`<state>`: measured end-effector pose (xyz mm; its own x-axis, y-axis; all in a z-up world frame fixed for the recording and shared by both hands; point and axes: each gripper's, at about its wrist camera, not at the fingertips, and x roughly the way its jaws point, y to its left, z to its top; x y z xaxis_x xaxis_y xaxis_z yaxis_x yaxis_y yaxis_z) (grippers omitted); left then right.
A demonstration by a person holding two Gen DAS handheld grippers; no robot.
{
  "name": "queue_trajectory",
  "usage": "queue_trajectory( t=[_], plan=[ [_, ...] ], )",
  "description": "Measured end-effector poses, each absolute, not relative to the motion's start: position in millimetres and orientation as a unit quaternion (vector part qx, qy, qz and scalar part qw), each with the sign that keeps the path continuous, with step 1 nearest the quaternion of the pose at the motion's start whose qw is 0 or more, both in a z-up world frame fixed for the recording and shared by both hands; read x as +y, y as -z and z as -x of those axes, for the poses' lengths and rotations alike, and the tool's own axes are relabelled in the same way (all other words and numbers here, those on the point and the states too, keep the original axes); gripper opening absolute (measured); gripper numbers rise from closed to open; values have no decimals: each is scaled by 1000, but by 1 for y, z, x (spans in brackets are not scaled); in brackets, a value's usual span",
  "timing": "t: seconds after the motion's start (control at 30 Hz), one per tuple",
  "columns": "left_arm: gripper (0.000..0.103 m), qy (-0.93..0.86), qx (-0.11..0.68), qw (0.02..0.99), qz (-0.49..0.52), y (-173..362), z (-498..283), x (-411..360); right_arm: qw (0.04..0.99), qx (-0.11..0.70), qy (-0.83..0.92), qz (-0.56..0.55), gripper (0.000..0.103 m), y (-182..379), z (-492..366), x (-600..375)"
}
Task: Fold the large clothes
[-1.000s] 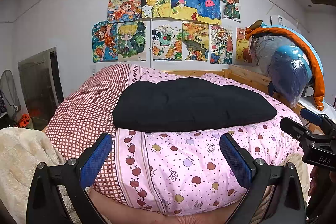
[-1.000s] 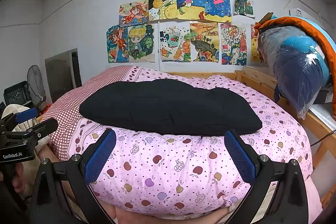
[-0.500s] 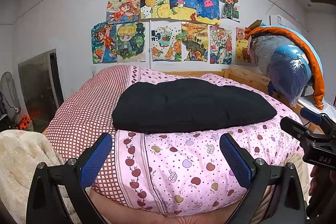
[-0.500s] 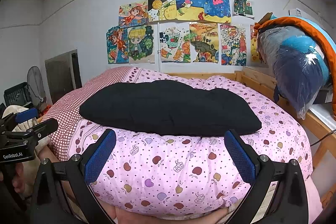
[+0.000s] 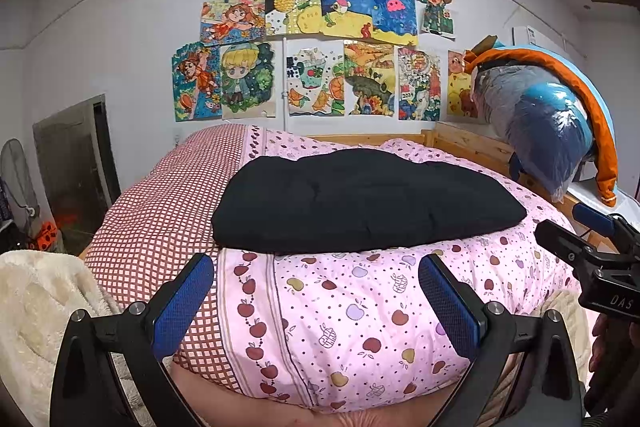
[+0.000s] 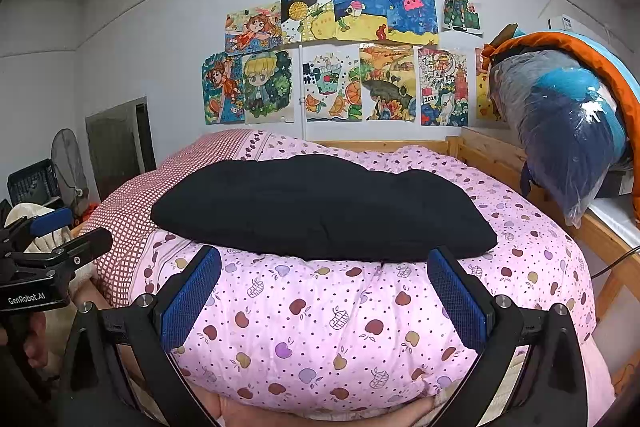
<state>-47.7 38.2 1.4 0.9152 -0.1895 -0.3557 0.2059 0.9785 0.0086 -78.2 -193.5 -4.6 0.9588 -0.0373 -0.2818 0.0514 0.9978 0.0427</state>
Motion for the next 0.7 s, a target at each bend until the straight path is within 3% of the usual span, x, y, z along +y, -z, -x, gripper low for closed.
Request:
queue_trajectory(
  t=[0.7],
  plan=[
    [103,122,182,975,-21,-6,38,52,989,143,25,-30,101,9,77,-191]
  ],
)
